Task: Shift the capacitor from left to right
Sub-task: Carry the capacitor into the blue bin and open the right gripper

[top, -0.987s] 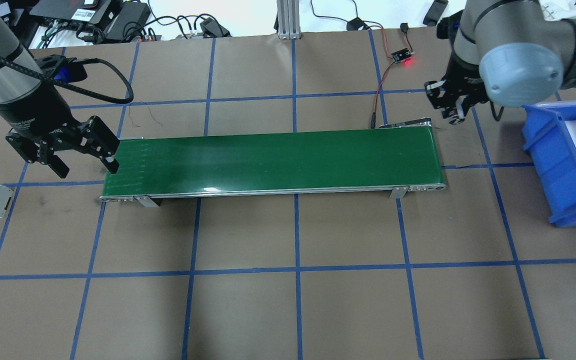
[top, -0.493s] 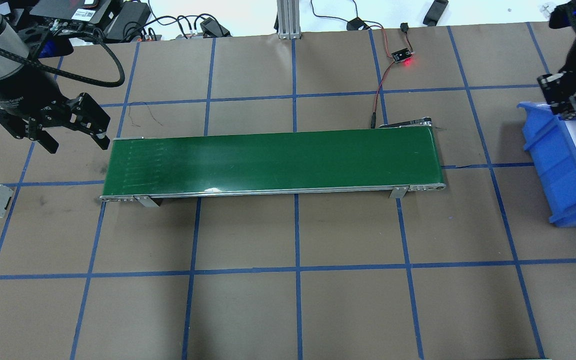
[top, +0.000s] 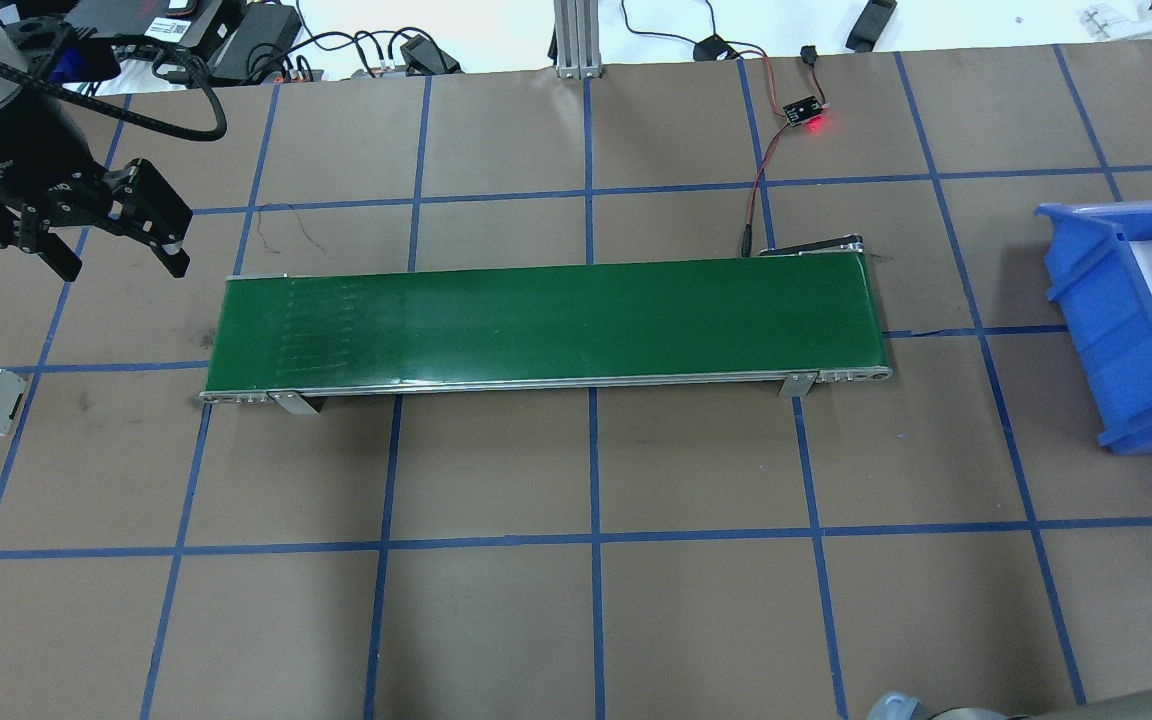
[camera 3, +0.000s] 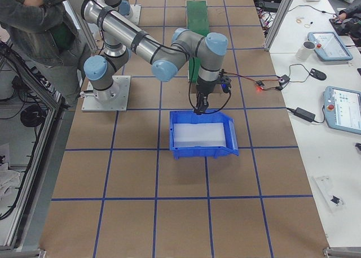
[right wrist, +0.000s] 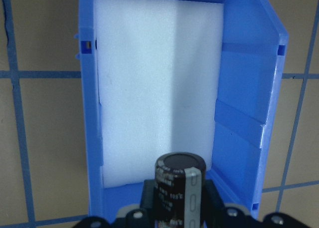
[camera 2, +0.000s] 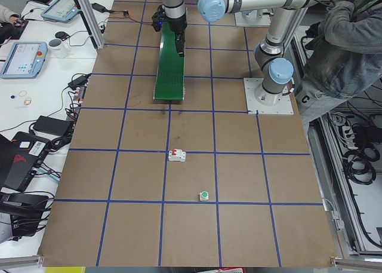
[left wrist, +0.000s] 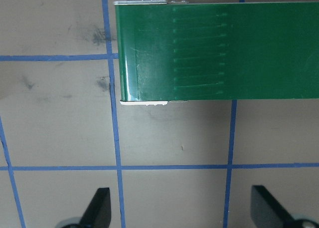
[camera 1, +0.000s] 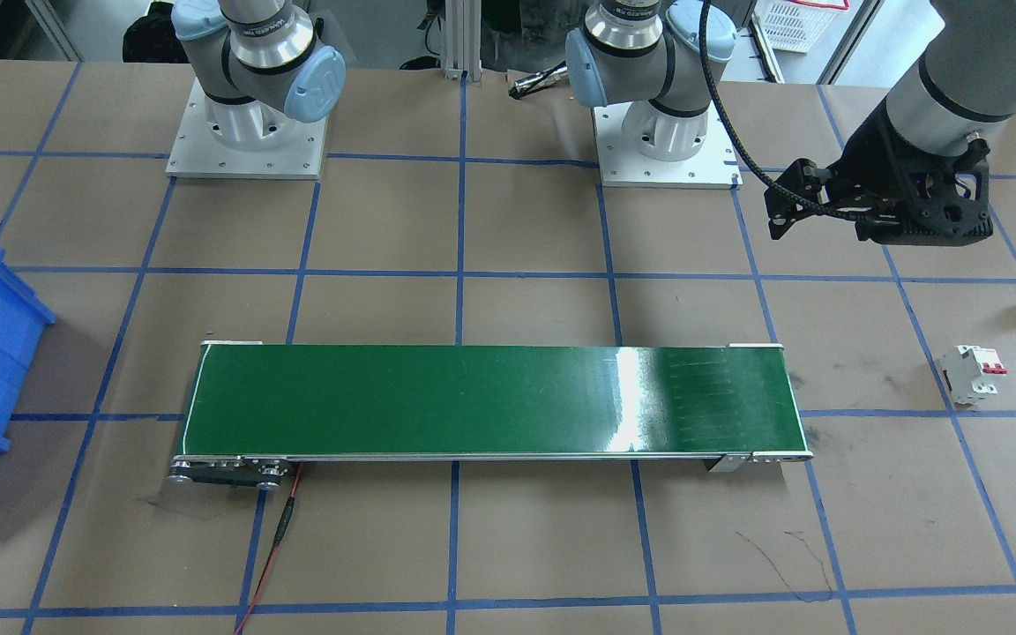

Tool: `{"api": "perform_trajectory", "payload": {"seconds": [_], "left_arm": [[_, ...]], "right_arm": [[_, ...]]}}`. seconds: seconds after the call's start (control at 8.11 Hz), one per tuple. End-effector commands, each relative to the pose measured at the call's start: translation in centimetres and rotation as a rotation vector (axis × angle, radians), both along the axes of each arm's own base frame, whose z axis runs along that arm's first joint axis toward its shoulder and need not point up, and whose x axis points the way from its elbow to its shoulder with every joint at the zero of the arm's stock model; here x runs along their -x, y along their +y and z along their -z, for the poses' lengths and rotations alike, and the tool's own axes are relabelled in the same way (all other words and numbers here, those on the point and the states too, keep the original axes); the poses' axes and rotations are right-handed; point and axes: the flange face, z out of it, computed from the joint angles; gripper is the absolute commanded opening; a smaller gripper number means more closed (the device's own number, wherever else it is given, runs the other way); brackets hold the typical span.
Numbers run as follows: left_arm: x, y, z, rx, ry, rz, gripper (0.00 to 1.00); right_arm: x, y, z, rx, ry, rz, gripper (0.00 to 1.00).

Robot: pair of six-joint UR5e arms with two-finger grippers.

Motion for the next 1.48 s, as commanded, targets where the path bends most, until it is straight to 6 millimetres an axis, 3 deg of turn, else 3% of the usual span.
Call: {"api": "perform_trajectory", "payload": {"seconds": [0.0, 0.25, 0.49, 0.62, 0.86, 0.99, 1.11, 1.36], "left_arm": [[-0.3, -1.1, -0.3, 0.052, -0.02, 0.004, 1.0], [-0.3, -1.1, -0.3, 0.055, -0.018, 0.002, 1.0], [-0.2, -1.1, -0.1, 0.054, -0.003, -0.003, 1.0], [-0.1, -1.1, -0.1, 0.056, 0.007, -0.004, 1.0], [-0.1, -1.1, 0.0, 0.055, 0.009, -0.002, 1.0], [0.0, -1.1, 0.0, 0.055, 0.009, -0.002, 1.0], [0.0, -1.1, 0.0, 0.055, 0.009, -0.002, 1.0], [0.0, -1.1, -0.1, 0.057, 0.008, -0.002, 1.0]], "right_arm": [[4.6, -0.9, 4.8, 0.011, -0.065, -0.024, 0.0], [5.5, -2.6, 10.2, 0.004, -0.125, -0.031, 0.0], [6.2, -2.2, 14.0, -0.036, -0.179, -0.012, 0.0], [6.5, -1.7, 15.1, -0.02, -0.199, -0.002, 0.0], [6.6, -1.9, 14.9, -0.002, -0.189, -0.008, 0.0], [7.0, -2.5, 14.1, 0.066, -0.178, -0.013, 0.15], [8.9, -1.7, 13.8, 0.129, -0.212, -0.014, 0.26], [9.5, -1.9, 13.3, 0.225, -0.265, -0.021, 0.51]]}}
